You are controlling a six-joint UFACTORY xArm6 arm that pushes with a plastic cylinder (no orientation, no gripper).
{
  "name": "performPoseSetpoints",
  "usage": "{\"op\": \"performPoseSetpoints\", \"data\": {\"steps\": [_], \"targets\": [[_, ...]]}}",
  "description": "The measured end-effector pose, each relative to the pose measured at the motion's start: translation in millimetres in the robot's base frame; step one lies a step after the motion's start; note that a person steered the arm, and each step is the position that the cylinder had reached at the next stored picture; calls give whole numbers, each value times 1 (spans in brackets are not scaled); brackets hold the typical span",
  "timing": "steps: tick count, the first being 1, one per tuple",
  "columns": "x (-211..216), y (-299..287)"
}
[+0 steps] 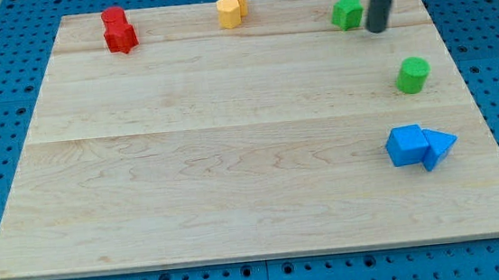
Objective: Push the green circle towards the green star
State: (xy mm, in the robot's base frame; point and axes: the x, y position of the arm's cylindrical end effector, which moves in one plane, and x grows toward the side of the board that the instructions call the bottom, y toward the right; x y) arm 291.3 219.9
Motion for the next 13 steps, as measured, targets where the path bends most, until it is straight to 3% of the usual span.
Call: {"op": "performPoseSetpoints", "data": {"steps": [2,5,7,9,10,13], "targets": [[93,22],[144,40],[103,-33],[129,-39],[112,-94],[50,-141]]}}
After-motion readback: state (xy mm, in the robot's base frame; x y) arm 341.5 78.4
